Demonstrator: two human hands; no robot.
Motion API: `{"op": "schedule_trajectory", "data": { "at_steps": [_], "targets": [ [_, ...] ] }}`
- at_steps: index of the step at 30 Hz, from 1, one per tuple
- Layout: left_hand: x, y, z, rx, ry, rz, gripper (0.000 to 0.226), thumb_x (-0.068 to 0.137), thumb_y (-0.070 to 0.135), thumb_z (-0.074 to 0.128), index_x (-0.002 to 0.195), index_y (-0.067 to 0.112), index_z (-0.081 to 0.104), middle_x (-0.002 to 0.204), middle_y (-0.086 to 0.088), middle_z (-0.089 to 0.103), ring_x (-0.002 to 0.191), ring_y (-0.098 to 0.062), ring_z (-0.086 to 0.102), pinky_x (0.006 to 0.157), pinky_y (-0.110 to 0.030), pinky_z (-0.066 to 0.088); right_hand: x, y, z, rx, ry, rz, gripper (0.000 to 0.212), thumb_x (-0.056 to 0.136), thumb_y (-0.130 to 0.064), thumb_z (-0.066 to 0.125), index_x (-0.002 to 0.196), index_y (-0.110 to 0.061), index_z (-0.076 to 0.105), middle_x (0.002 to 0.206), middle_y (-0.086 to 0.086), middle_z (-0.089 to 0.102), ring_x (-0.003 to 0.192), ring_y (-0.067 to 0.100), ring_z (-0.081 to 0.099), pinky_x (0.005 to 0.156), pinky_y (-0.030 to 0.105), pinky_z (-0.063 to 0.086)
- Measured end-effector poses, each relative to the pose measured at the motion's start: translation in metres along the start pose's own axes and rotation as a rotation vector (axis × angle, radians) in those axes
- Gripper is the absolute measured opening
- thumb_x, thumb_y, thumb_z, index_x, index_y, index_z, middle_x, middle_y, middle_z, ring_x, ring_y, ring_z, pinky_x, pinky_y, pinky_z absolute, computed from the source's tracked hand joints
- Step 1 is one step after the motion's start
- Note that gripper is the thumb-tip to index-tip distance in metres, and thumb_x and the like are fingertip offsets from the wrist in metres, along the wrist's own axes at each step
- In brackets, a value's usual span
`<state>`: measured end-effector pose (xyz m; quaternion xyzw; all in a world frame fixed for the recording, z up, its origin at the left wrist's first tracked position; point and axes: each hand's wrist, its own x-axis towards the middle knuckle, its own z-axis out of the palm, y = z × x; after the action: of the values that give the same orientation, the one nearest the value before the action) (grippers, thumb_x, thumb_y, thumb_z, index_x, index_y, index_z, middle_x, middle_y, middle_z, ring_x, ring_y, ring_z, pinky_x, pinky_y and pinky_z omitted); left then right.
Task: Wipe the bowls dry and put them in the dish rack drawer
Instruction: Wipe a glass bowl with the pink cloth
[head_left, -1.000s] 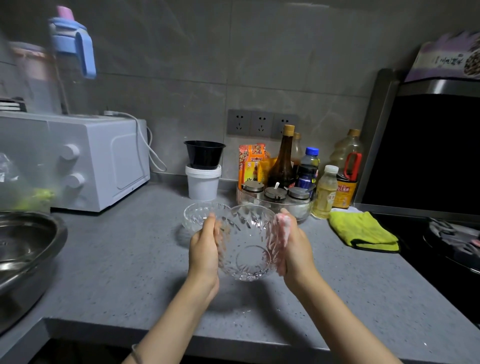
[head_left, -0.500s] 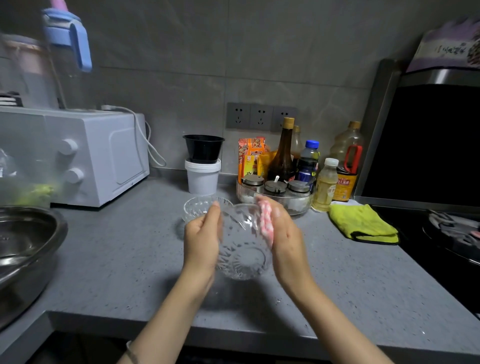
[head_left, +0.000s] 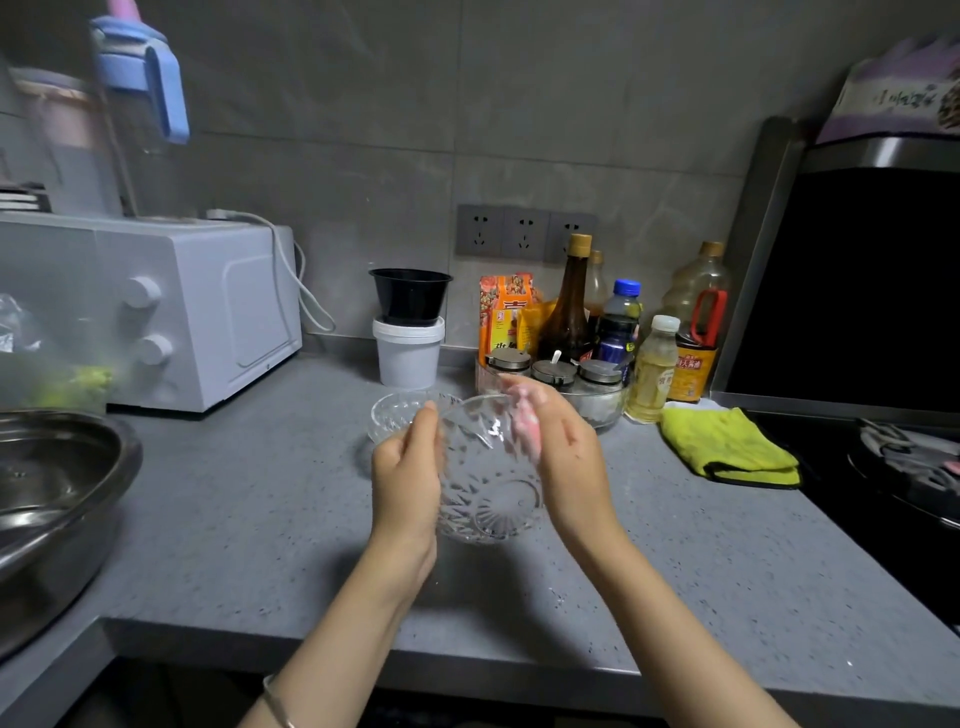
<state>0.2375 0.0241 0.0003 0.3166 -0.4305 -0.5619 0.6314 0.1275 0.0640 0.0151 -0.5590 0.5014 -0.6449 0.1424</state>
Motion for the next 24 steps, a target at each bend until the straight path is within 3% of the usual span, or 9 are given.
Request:
{"op": "schedule_trajectory", "data": {
  "at_steps": [2, 5, 7, 11, 14, 17, 20, 22, 24],
  "targets": [
    [0.000, -0.002, -0.001, -0.084, 0.066, -0.026, 0.031, 0.093, 0.035, 0.054, 0.084, 0.007, 0.063, 0.074, -0.012, 0.062, 0.073, -0.024, 0.061, 0.071, -0.036, 0.050, -0.002, 0.002, -0.001, 0.239, 0.021, 0.174, 0.032, 0.094, -0.043, 0.041, 0.103, -0.026, 0.067, 0.094, -0.016, 0.071, 0.095, 0.005, 0.065, 0.080, 0.024, 0.052],
    [-0.003, -0.001, 0.002, -0.162, 0.120, -0.088, 0.031, 0.093, 0.039, 0.052, 0.094, 0.011, 0.066, 0.082, -0.003, 0.070, 0.083, -0.020, 0.067, 0.076, -0.035, 0.055, -0.010, 0.004, 0.003, 0.512, 0.048, 0.454, 0.031, 0.099, -0.041, 0.037, 0.099, -0.025, 0.063, 0.078, -0.014, 0.073, 0.077, 0.001, 0.068, 0.072, 0.023, 0.052],
    [-0.004, -0.002, 0.000, -0.158, 0.108, -0.105, 0.032, 0.093, 0.041, 0.051, 0.092, 0.013, 0.068, 0.084, -0.002, 0.071, 0.088, -0.020, 0.068, 0.082, -0.037, 0.054, -0.011, 0.002, 0.002, 0.515, 0.061, 0.494, 0.032, 0.099, -0.040, 0.037, 0.095, -0.022, 0.063, 0.073, -0.011, 0.073, 0.070, 0.002, 0.069, 0.062, 0.022, 0.052],
    [0.000, -0.002, -0.007, -0.018, -0.018, -0.096, 0.033, 0.097, 0.038, 0.043, 0.093, 0.017, 0.068, 0.096, -0.003, 0.072, 0.095, -0.016, 0.066, 0.092, -0.036, 0.051, 0.001, -0.010, -0.009, 0.357, 0.099, 0.437, 0.040, 0.097, -0.037, 0.043, 0.073, -0.012, 0.064, 0.074, 0.010, 0.065, 0.072, 0.024, 0.062, 0.069, 0.034, 0.048],
    [0.008, 0.010, -0.008, 0.175, -0.171, 0.051, 0.045, 0.100, 0.035, 0.038, 0.073, 0.008, 0.062, 0.070, -0.002, 0.064, 0.065, -0.007, 0.059, 0.065, -0.013, 0.046, 0.005, -0.014, -0.016, 0.114, 0.043, 0.297, 0.048, 0.097, -0.032, 0.046, 0.065, 0.001, 0.061, 0.059, 0.013, 0.050, 0.054, 0.019, 0.047, 0.051, 0.022, 0.038],
    [0.006, 0.019, -0.001, 0.351, -0.288, 0.150, 0.055, 0.100, 0.032, 0.038, 0.049, 0.014, 0.047, 0.043, 0.005, 0.043, 0.042, -0.003, 0.040, 0.048, -0.013, 0.035, 0.004, -0.013, -0.016, 0.055, -0.041, 0.221, 0.056, 0.094, -0.037, 0.049, 0.046, -0.007, 0.049, 0.046, 0.008, 0.043, 0.038, 0.014, 0.036, 0.044, 0.022, 0.028],
    [0.004, 0.019, 0.003, 0.372, -0.295, 0.181, 0.061, 0.101, 0.029, 0.037, 0.041, 0.017, 0.035, 0.040, 0.003, 0.029, 0.039, -0.006, 0.030, 0.045, -0.016, 0.028, -0.003, -0.009, -0.015, 0.088, -0.008, 0.162, 0.065, 0.085, -0.049, 0.047, 0.061, 0.011, 0.054, 0.053, 0.016, 0.046, 0.046, 0.016, 0.041, 0.046, 0.021, 0.033],
    [0.004, 0.017, 0.003, 0.364, -0.223, 0.156, 0.063, 0.101, 0.029, 0.038, 0.039, 0.020, 0.033, 0.040, 0.004, 0.026, 0.039, -0.008, 0.027, 0.045, -0.020, 0.026, -0.012, -0.005, -0.011, 0.109, 0.017, 0.080, 0.055, 0.094, -0.049, 0.041, 0.069, -0.006, 0.062, 0.061, 0.007, 0.059, 0.054, 0.009, 0.054, 0.052, 0.015, 0.042],
    [0.005, 0.017, 0.003, 0.308, -0.131, 0.067, 0.063, 0.099, 0.028, 0.041, 0.038, 0.021, 0.032, 0.043, 0.004, 0.026, 0.045, -0.013, 0.026, 0.050, -0.026, 0.023, -0.024, 0.002, -0.007, 0.015, 0.014, -0.060, 0.040, 0.097, -0.050, 0.030, 0.109, -0.031, 0.063, 0.105, -0.011, 0.067, 0.096, -0.003, 0.061, 0.080, 0.011, 0.046]
  ]
}}
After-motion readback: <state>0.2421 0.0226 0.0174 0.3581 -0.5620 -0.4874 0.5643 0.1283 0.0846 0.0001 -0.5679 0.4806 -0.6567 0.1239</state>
